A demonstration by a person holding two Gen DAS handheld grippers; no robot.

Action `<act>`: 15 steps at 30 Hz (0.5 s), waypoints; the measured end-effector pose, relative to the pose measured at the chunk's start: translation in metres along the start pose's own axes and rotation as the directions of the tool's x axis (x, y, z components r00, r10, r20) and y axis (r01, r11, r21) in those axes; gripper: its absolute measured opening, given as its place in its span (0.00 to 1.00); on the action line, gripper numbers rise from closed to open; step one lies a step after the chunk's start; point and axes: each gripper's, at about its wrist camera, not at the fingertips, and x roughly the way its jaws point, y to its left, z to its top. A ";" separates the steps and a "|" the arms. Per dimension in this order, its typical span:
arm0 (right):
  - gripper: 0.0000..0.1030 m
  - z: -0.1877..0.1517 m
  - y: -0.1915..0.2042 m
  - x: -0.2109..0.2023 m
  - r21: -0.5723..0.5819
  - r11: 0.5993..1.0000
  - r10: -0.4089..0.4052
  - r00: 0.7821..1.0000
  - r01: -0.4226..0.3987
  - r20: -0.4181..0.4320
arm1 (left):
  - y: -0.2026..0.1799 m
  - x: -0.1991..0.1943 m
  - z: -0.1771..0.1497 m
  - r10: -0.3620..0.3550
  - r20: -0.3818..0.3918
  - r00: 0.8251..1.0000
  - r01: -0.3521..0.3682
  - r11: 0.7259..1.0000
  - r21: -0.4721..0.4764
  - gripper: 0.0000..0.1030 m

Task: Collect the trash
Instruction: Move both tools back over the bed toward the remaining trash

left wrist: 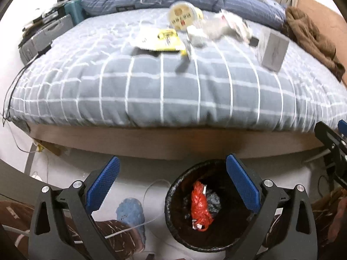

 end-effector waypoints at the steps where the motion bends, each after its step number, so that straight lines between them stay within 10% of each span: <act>1: 0.91 0.004 0.000 -0.004 0.001 1.000 0.005 1.000 -0.005 0.011 | 0.001 -0.006 0.006 -0.003 0.016 1.000 0.003 1.000 0.001 0.94; 15: 0.91 0.045 0.007 -0.021 -0.007 0.999 0.039 0.994 -0.038 0.103 | 0.014 -0.045 0.053 -0.025 0.140 0.990 0.029 0.999 -0.024 0.94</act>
